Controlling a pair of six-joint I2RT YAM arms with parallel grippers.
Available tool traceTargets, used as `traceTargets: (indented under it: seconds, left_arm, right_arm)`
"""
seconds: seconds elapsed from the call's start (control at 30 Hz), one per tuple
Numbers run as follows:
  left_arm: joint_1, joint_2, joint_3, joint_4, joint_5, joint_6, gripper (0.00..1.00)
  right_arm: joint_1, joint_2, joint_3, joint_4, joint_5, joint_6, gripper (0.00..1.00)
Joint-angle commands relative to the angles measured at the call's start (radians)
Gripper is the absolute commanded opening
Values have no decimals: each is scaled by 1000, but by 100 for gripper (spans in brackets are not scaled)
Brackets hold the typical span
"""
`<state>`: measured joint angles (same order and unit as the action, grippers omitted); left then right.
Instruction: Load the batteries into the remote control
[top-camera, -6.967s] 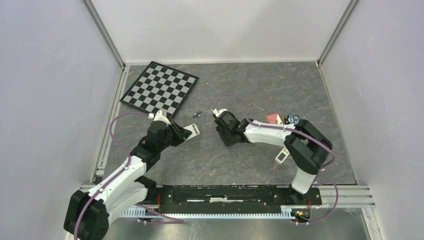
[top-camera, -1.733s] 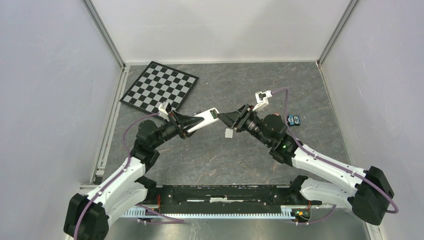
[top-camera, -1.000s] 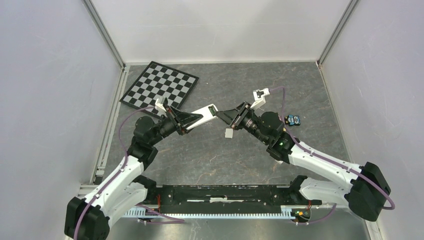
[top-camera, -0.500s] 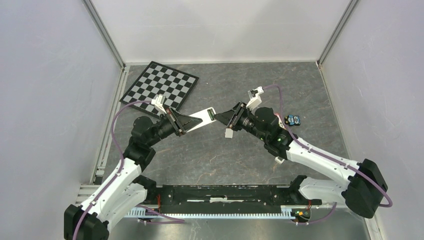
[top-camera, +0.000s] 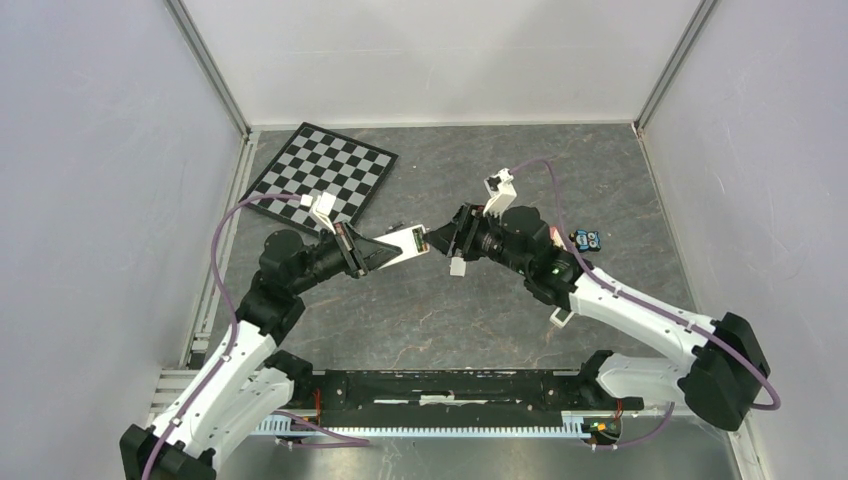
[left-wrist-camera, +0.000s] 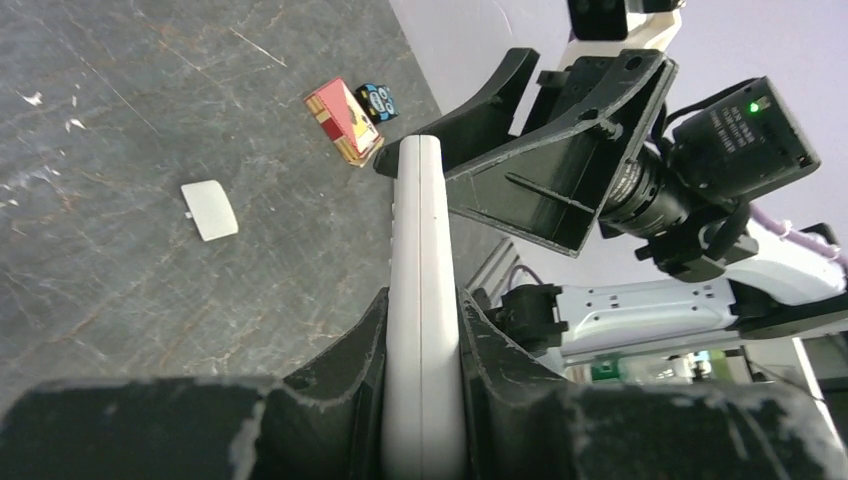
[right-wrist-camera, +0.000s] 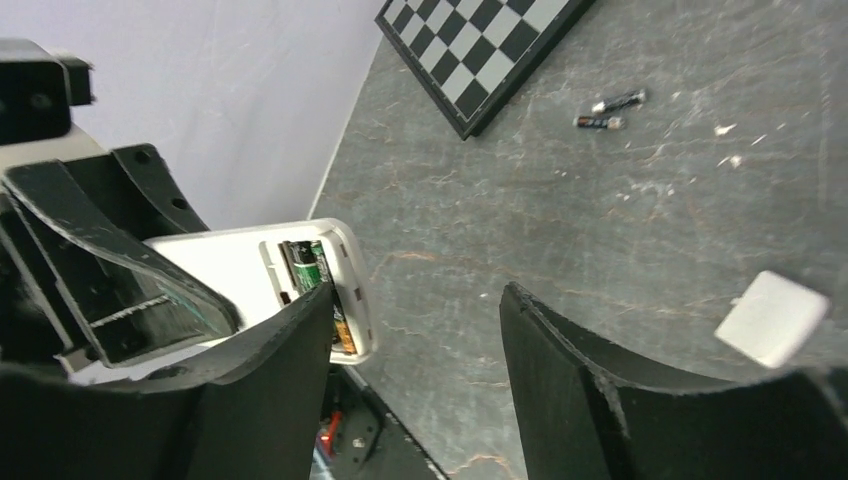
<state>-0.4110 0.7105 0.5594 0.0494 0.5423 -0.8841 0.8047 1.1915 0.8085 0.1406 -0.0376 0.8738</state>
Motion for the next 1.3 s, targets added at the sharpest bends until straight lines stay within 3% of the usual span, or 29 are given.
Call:
traceTargets:
  seconds: [0.0, 0.13, 0.3, 0.43, 0.47, 0.77, 1.27]
  left_arm:
    - [-11, -21, 83, -68, -32, 182, 2]
    - [-11, -20, 93, -154, -90, 259, 2]
    - [-12, -42, 116, -266, -151, 330, 2]
    - [-12, -31, 152, -365, -174, 351, 2]
    - [-11, -21, 162, -383, -169, 353, 2]
    - [9, 115, 279, -555, -45, 417, 2]
    - [72, 206, 322, -568, 9, 423, 2]
  right_arm:
    - [-27, -71, 15, -20, -20, -195, 68]
    - [-43, -133, 12, -6, -15, -348, 71]
    - [-62, -73, 96, -134, -74, -755, 75]
    - [-80, 30, 128, -234, -49, -958, 88]
    - [-86, 49, 125, -239, -74, -1000, 95]
    - [-116, 304, 197, -491, -216, -1458, 96]
    - [-183, 559, 291, -518, -272, -1637, 91]
